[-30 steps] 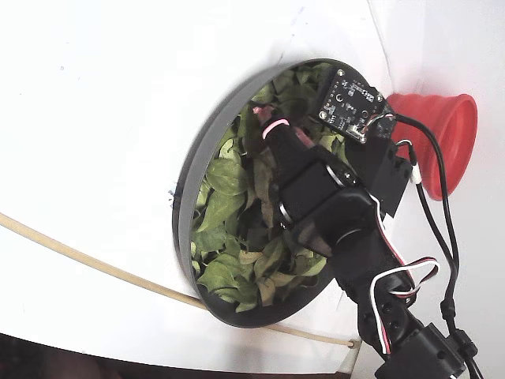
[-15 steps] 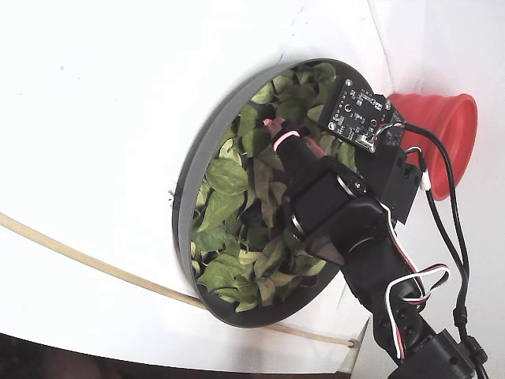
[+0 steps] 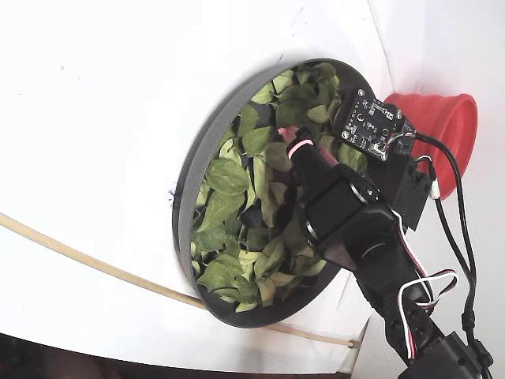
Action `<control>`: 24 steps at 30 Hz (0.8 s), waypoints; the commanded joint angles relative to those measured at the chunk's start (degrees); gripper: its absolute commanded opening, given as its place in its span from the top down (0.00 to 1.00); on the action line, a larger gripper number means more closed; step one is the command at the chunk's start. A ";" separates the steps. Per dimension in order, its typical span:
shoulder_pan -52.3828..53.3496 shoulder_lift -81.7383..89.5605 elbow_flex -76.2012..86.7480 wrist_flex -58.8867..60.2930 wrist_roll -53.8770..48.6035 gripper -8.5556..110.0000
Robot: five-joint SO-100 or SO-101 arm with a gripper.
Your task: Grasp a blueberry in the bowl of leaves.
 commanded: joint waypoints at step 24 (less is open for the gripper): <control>1.41 -2.02 -5.89 -4.66 0.18 0.78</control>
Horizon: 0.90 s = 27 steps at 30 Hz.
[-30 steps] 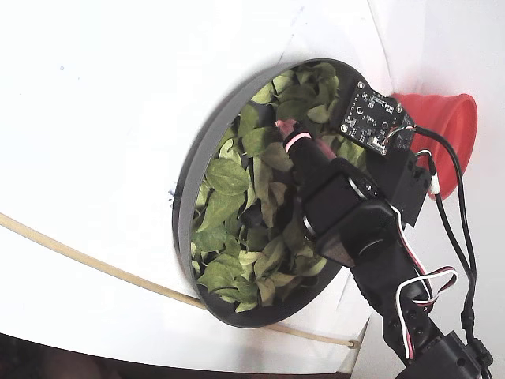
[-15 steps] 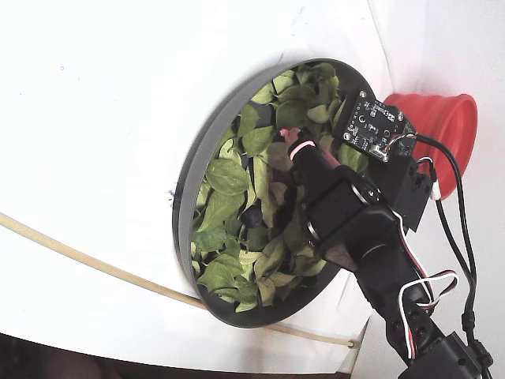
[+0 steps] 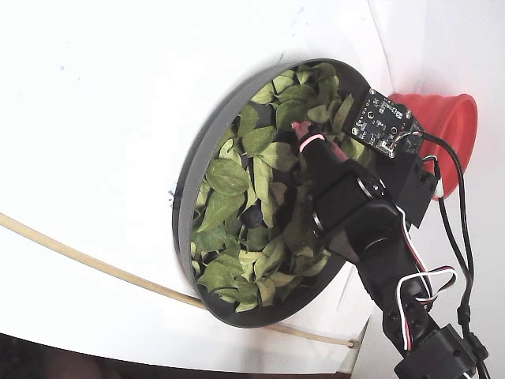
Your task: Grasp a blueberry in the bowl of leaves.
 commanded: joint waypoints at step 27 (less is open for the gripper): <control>0.09 -4.04 -6.50 -3.60 2.64 0.78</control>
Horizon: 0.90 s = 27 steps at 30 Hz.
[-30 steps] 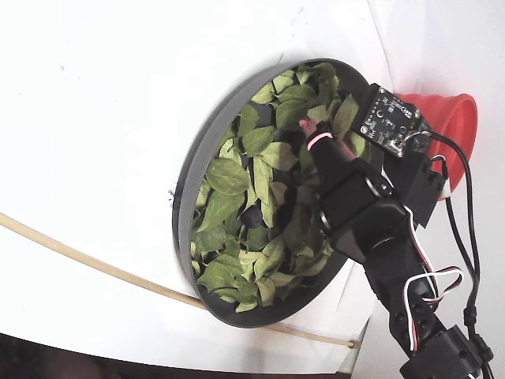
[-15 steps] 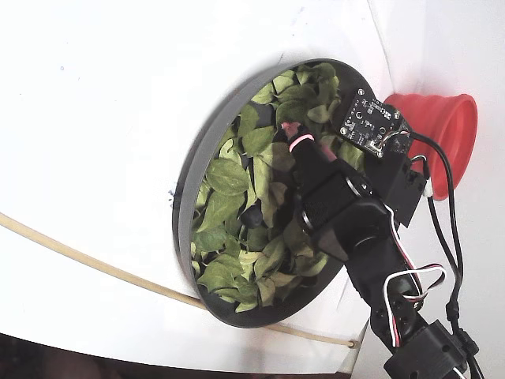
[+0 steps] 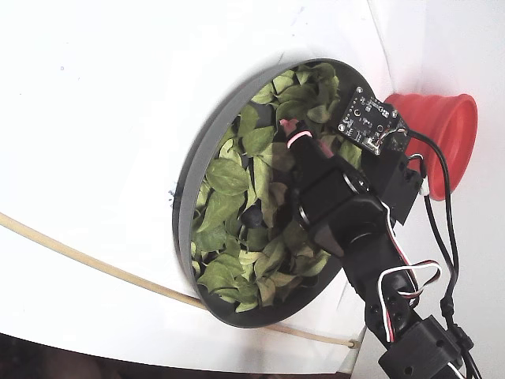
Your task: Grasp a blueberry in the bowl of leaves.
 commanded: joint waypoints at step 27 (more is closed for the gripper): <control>1.32 -1.23 -0.97 -1.14 4.31 0.79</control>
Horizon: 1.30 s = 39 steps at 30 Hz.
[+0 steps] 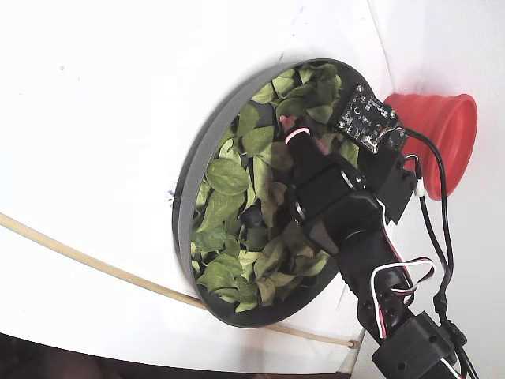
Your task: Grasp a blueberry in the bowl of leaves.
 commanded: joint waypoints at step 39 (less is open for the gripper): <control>1.93 0.88 2.02 0.79 3.60 0.84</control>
